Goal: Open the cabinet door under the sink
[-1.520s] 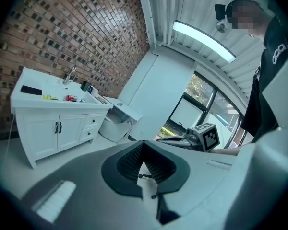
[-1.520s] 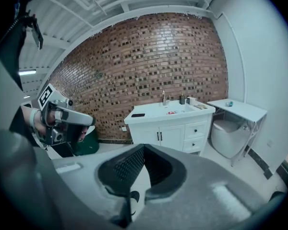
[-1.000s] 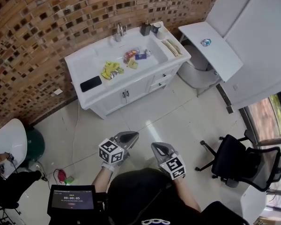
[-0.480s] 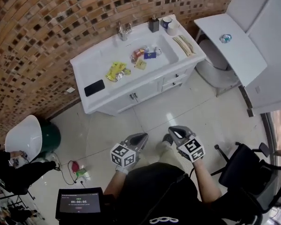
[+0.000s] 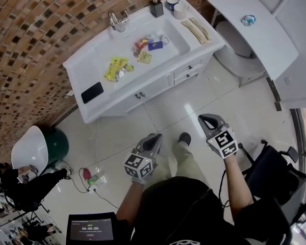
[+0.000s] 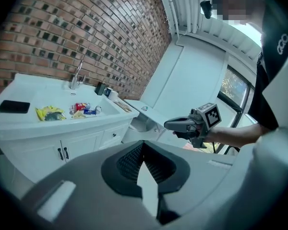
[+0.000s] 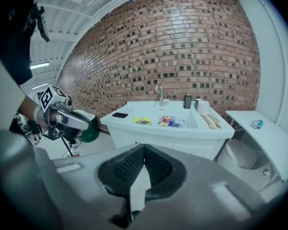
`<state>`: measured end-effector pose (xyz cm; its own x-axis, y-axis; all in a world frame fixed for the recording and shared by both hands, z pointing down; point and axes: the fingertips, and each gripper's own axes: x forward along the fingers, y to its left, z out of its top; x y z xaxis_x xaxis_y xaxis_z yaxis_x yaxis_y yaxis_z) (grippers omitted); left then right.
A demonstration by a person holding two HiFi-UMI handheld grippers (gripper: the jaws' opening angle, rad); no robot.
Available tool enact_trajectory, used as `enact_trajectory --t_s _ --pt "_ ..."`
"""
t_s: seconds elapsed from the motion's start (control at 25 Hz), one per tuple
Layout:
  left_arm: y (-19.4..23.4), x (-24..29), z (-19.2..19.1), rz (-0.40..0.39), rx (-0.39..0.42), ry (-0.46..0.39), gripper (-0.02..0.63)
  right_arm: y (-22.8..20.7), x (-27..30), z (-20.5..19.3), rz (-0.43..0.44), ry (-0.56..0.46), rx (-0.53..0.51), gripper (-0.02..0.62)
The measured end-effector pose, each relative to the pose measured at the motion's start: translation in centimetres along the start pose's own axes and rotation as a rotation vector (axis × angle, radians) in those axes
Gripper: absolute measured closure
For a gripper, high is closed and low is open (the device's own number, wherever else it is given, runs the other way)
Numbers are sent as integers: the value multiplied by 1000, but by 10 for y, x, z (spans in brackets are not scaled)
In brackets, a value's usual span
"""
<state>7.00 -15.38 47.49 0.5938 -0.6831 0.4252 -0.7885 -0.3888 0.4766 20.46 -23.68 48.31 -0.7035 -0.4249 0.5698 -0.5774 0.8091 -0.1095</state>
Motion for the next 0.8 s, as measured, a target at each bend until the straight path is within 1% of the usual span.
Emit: enact_trajectory --t_s 0.2,0.32,0.4,0.6,0.68,0.8 --pt "45 30 -9 30 -1 7 595 38 32 -30 64 63 37 609" --pt "81 42 -15 69 -5 -15 595 56 65 -44 113 99 18 609" --pt "106 50 -20 98 -20 -27 595 60 88 -46 125 114 -2 609" --pt "180 62 -41 198 -47 -48 595 58 145 -37 120 74 46 609" --pt "214 67 -53 251 -56 -55 595 60 165 -38 118 70 55 609" --pt "264 80 -68 311 -43 -65 594 63 190 -46 122 71 55 609"
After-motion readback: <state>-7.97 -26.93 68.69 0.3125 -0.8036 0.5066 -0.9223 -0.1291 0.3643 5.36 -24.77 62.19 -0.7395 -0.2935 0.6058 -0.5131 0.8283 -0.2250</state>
